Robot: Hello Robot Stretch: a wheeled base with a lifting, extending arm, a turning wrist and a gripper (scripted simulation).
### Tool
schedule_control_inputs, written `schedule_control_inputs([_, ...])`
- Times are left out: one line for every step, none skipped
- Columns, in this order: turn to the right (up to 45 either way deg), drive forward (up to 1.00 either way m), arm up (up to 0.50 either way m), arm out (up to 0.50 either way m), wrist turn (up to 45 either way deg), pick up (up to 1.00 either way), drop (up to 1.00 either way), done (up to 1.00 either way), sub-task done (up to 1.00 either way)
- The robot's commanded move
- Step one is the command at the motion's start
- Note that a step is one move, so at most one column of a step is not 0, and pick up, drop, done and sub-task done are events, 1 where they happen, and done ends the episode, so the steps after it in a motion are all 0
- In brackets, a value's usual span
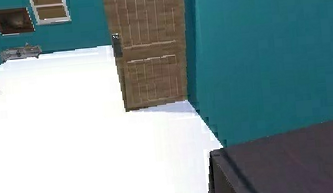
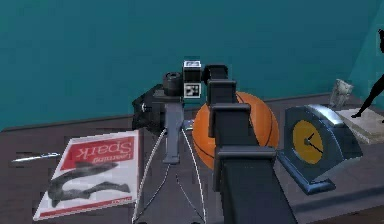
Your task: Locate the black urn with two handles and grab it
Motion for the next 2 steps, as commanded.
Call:
schedule_control_inputs([0.0, 0.00, 0.00, 0.00, 45.0, 0.00, 0.00, 0.00, 0.00])
schedule_control_inputs([0.0, 0.00, 0.00, 0.00, 45.0, 0.00, 0.00, 0.00, 0.00])
